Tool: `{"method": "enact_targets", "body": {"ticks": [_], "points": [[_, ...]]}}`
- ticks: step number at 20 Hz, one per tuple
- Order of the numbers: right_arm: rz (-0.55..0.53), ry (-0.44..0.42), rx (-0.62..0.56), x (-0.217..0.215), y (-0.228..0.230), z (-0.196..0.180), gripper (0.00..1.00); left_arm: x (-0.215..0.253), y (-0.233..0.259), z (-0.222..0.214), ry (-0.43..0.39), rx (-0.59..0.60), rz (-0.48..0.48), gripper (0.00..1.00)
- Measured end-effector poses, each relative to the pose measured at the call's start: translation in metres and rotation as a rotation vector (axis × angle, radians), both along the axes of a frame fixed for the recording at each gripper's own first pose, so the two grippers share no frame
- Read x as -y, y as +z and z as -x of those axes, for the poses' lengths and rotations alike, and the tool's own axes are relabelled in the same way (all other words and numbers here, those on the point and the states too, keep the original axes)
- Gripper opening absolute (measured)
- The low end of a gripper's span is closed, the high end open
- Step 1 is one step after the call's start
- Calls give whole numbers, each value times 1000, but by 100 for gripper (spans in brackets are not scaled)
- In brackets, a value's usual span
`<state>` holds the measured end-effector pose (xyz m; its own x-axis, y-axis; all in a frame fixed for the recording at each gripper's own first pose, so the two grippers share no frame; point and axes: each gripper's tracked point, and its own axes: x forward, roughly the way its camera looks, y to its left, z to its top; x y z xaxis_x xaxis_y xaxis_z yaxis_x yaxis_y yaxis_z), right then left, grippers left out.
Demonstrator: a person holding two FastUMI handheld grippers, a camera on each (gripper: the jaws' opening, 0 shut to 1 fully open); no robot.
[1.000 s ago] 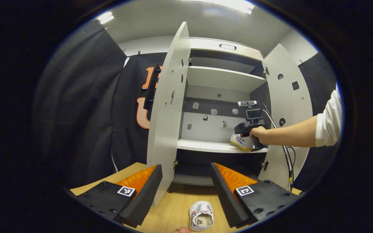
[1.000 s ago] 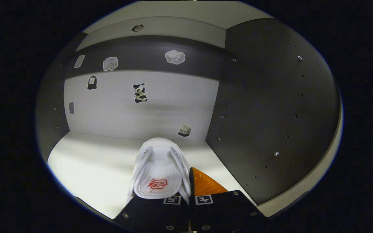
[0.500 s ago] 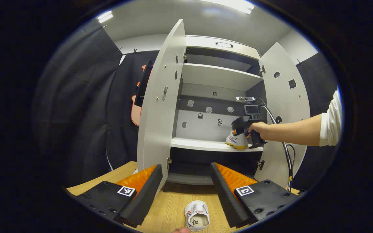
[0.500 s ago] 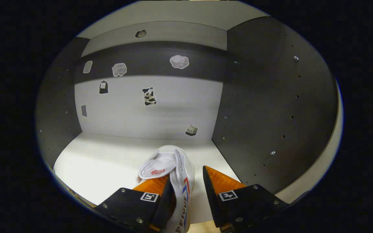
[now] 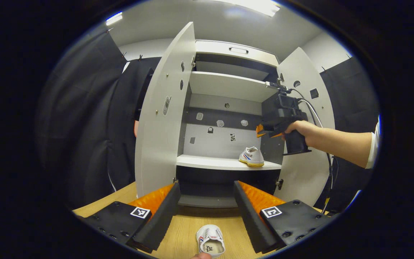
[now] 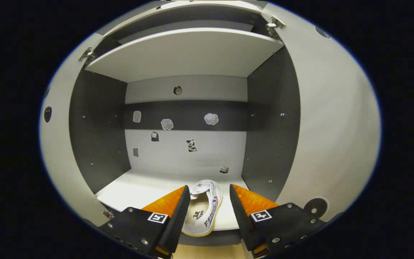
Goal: Grab one shoe with the right hand and put it into the shoe cabinet, grab the other shoe with the left hand and put it into the shoe cabinet; then close the right door with the right hand and the left door with the left hand.
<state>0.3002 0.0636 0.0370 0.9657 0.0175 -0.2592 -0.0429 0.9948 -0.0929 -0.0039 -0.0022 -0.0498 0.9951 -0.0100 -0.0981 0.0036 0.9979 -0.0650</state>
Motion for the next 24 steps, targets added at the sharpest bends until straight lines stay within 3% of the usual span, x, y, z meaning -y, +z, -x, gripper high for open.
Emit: {"method": "enact_targets", "body": {"ticks": [5,12,16,24], "points": [[-65,59,88,-4,13,85,73,9,-3,0,-28,-15,15,96],[-131,78,130,11,-36,197,82,19,-5,-3,-50,-21,5,96],[-112,24,161,35,-68,242,86,25,-11,-1,-62,-38,2,96],[-73,30,161,47,-109,302,88,33,-27,0,-76,-89,6,96]]}}
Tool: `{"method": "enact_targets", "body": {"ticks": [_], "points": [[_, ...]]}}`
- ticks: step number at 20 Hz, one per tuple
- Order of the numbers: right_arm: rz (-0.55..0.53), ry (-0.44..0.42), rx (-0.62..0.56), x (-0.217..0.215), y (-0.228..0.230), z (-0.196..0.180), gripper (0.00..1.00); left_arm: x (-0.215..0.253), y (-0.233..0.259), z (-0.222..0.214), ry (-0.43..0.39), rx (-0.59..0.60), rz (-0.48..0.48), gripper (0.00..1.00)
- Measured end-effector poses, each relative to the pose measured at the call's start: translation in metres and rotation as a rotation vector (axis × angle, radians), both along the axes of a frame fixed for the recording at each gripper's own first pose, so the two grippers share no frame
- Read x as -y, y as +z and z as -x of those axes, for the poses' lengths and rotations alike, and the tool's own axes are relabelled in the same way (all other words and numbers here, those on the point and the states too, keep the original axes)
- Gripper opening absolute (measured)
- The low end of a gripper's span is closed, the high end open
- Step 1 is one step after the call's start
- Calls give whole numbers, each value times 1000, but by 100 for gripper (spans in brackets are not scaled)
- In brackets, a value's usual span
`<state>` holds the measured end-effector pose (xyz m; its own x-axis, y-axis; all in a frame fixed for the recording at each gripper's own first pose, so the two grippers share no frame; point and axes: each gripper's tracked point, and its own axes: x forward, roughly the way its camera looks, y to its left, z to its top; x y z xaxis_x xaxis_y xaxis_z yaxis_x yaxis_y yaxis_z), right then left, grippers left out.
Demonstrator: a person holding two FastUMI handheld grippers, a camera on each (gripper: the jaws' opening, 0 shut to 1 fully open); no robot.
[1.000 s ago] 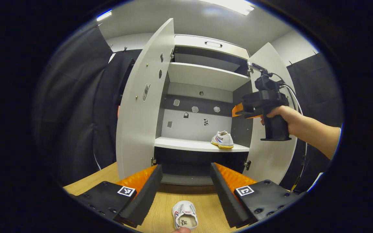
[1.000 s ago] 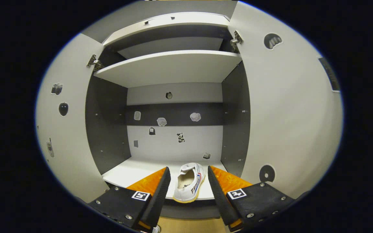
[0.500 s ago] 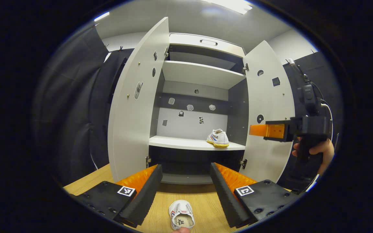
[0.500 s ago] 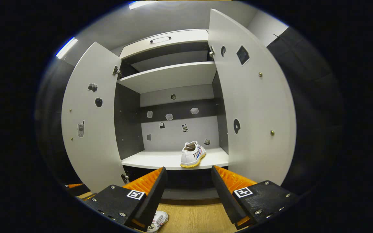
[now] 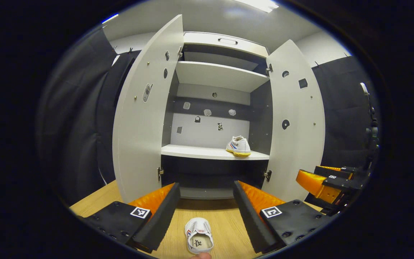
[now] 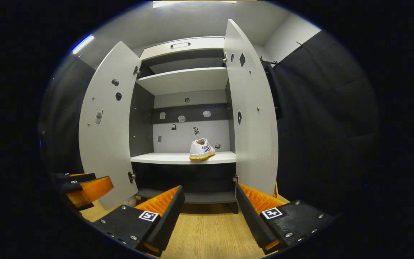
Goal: Grab one shoe with the right hand and put it into the shoe cabinet, grab the other shoe with the left hand and put it into the shoe cabinet; then close the right door with the right hand and the left door with the left hand.
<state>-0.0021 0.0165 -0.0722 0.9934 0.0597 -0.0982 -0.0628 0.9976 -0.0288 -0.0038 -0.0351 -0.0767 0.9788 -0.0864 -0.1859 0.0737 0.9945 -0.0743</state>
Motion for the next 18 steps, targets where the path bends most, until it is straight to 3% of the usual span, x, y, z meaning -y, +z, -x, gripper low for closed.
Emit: {"method": "enact_targets", "body": {"ticks": [3,8,13,18], "points": [[7,7,24,-1,6,7,89,-11,-39,-4,0,-126,-20,96],[2,15,52,-1,13,13,89,-24,-152,7,-21,-425,68,97],[-2,-1,31,12,7,12,89,-45,-255,26,-3,-626,-28,98],[-17,-20,-4,21,2,12,89,-65,-307,0,59,-696,-61,98]]}}
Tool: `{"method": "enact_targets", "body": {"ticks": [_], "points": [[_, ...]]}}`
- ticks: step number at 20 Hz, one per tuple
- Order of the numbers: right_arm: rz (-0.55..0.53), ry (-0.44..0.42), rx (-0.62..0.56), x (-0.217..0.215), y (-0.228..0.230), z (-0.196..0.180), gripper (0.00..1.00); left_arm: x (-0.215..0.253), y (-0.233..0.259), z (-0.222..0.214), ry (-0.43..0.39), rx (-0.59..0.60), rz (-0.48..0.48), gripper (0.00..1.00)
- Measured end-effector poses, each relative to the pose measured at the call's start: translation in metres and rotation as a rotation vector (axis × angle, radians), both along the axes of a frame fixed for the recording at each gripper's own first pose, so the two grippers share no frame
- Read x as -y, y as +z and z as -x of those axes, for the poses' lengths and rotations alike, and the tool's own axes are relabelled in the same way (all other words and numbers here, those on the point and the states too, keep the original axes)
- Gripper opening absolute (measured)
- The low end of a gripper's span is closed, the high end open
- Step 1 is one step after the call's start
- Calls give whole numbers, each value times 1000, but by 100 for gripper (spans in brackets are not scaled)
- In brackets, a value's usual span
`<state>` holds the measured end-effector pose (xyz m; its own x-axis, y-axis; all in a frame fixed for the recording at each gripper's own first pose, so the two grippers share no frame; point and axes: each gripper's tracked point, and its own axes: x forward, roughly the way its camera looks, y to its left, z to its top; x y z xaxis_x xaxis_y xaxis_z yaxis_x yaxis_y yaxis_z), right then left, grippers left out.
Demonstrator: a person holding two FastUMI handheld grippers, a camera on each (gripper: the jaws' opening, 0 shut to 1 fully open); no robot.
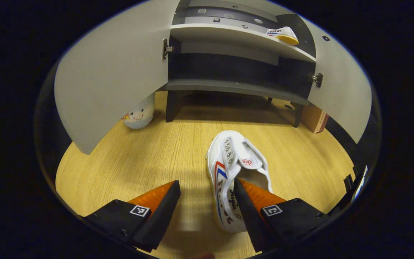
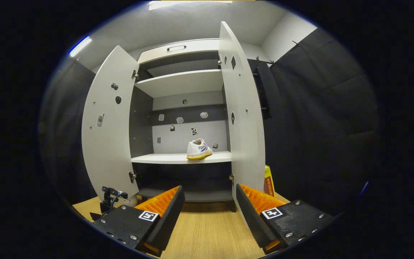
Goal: Grab one shoe with the right hand and put it into the shoe cabinet, grab the other shoe with the left hand and put it into the shoe cabinet; then close the right door with the right hand and the left door with the left hand.
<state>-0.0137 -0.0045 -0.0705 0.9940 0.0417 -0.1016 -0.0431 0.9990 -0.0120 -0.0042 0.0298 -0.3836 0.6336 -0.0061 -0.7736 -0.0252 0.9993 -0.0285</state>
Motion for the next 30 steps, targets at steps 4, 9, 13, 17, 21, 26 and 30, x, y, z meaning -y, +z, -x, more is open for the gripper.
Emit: {"method": "enact_targets", "body": {"ticks": [4,9,13,17,21,26,30], "points": [[27,-8,-3,3,1,-2,89,15,-21,-38,-17,20,73,98],[32,-25,-26,6,-5,0,89,21,-24,-56,-29,61,51,58],[26,-3,-42,-2,-12,-1,89,7,-21,-56,-10,73,-51,12],[17,20,-38,-9,-11,-4,89,4,33,-41,43,134,-73,10],[14,23,-36,-10,-13,-6,89,10,169,-46,104,310,-35,10],[-3,29,-31,-10,-11,-9,89,18,294,-119,100,457,47,9],[-18,14,-24,-5,-8,-3,89,26,347,-228,67,523,1,10]]}}
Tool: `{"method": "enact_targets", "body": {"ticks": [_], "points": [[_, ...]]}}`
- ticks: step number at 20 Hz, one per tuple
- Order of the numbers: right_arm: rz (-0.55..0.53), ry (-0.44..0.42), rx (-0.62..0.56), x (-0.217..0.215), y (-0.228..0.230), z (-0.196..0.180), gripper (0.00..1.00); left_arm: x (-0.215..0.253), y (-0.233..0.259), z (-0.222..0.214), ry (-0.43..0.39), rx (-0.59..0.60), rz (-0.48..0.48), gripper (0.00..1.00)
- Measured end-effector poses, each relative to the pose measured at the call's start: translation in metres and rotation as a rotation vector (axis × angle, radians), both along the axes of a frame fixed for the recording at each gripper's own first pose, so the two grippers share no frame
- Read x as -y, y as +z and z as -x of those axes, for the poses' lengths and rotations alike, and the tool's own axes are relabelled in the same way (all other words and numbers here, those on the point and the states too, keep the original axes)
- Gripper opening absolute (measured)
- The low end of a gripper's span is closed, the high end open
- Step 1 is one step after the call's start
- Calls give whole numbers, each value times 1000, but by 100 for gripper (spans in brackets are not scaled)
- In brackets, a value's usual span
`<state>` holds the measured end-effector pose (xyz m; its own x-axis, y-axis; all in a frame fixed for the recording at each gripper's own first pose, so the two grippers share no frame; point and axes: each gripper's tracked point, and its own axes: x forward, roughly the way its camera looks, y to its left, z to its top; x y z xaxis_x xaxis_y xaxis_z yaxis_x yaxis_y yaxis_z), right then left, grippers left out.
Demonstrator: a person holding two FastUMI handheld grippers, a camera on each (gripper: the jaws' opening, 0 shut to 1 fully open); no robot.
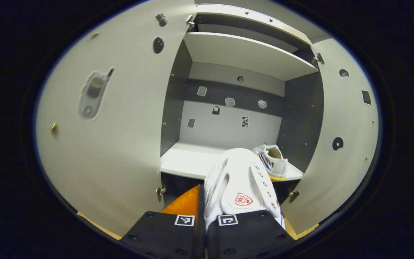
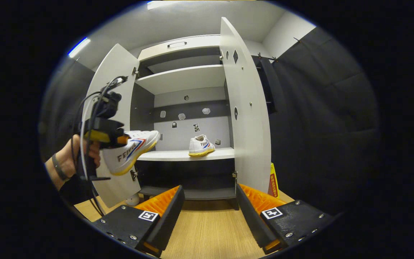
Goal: Grab one shoe with the right hand and put it into the shoe cabinet, grab the other shoe with the left hand and put it into the shoe cabinet; then close the right door with the right hand and the left door with the left hand.
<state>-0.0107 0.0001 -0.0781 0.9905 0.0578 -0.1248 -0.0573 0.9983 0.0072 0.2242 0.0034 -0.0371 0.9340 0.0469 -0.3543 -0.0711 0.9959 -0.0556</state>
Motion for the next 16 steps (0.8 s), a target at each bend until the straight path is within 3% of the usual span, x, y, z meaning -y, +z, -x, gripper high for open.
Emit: {"method": "enact_targets", "body": {"ticks": [4,7,12,14,16], "points": [[-1,-24,11,6,8,8,89,18,-27,-93,-11,-95,38,10],[14,-51,23,15,14,12,89,14,-62,-145,18,-176,-27,9],[26,-92,14,30,14,19,89,3,-109,-169,45,-313,-69,10],[26,-105,9,35,12,19,89,3,-110,-173,43,-316,-52,10],[28,-109,-1,37,9,18,89,3,-112,-172,27,-353,-94,10]]}}
